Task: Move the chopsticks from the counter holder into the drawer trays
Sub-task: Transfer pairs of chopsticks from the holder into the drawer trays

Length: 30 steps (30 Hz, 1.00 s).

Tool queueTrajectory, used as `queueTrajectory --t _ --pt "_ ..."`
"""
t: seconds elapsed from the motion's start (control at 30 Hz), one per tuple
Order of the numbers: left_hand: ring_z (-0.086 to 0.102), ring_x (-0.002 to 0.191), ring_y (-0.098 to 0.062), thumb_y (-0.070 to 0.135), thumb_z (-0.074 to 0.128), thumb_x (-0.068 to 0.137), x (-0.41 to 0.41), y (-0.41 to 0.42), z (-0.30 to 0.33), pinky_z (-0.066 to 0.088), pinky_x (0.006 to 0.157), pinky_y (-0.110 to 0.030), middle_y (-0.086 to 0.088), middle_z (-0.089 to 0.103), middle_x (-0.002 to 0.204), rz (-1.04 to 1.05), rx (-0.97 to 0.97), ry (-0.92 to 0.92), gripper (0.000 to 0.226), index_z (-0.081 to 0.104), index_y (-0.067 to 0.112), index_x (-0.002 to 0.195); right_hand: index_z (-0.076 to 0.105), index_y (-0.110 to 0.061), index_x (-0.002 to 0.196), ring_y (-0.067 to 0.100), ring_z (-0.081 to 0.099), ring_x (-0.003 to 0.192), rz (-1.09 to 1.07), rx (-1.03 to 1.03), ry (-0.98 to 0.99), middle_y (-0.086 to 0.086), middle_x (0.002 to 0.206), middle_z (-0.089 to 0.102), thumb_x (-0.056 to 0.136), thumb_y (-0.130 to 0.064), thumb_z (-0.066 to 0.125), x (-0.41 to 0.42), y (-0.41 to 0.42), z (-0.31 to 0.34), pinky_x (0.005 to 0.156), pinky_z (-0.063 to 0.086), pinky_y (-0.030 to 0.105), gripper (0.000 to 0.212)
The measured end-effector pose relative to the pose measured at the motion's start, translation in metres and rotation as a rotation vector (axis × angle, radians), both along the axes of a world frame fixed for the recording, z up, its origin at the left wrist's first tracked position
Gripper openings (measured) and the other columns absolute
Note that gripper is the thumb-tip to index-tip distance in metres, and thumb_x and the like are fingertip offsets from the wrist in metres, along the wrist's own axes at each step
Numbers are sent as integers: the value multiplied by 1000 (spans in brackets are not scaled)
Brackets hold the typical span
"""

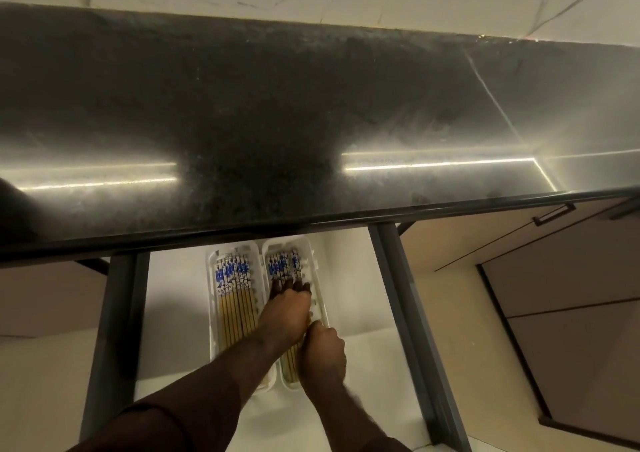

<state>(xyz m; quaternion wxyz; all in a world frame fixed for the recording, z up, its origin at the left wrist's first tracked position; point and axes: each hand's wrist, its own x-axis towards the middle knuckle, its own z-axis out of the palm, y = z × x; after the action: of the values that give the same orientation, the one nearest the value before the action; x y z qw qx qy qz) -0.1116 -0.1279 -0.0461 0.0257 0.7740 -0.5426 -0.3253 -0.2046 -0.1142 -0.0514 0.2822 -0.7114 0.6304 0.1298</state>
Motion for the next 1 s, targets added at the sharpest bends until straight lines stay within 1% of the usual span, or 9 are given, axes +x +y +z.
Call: queueTrajectory --t 0.13,0.23,0.4,0.47,0.57,0.6,0.73,0.87,1.0 --pt "65 103 -20 15 60 92 4 0 -6 53 89 -38 -4 69 112 -112 52 -97 25 60 16 117 58 -16 117 20 66 102 -2 -10 -8 3 114 67 100 -19 43 -1 7 -5 84 53 31 23" --pt "58 120 -22 20 55 95 3 -1 -13 43 104 -44 -7 63 126 -184 57 -174 34 55 16 129 57 -16 120 20 67 100 3 -24 -35 2 115 68 100 -20 45 0 10 -7 85 54 31 23" --pt "54 125 -22 29 50 98 0 1 -22 43 105 -44 -4 58 136 -230 79 -237 35 52 21 132 51 -16 127 20 67 102 70 -57 -37 1 118 67 101 -22 47 -1 11 -8 88 55 32 26" --pt "37 140 -26 39 44 100 1 2 -25 28 115 -48 -1 38 152 -279 91 -298 44 43 23 141 44 -15 135 21 66 106 127 -54 -35 3 123 65 102 -24 47 -2 13 -8 91 54 33 35" --pt "9 150 -31 48 34 101 1 1 -27 6 119 -52 -7 18 160 -341 104 -402 58 28 18 150 39 -14 141 22 64 109 178 -45 -29 4 126 62 102 -27 46 -6 14 -8 94 52 34 42" --pt "10 150 -31 48 34 101 1 2 -27 7 119 -52 -7 19 160 -351 109 -418 59 26 18 151 40 -14 140 22 63 110 190 -46 -25 4 127 62 102 -28 45 -6 13 -8 95 51 34 41" --pt "41 138 -25 36 46 100 0 3 -29 31 113 -44 0 47 145 -316 135 -393 50 37 18 146 41 -14 139 23 61 112 264 -36 -34 6 130 59 101 -29 46 -9 12 -7 95 48 33 41" --pt "36 141 -25 33 46 100 -1 2 -28 25 117 -45 -7 40 152 -316 138 -407 51 34 17 147 44 -13 137 26 62 109 320 -57 -7 8 126 60 102 -25 43 -10 10 -7 92 49 35 37" --pt "17 148 -29 36 41 101 -2 4 -28 14 120 -47 -9 20 160 -327 90 -470 61 18 13 153 49 -12 132 27 63 109 323 -51 -1 9 124 63 102 -22 43 -10 9 -8 92 49 36 33"
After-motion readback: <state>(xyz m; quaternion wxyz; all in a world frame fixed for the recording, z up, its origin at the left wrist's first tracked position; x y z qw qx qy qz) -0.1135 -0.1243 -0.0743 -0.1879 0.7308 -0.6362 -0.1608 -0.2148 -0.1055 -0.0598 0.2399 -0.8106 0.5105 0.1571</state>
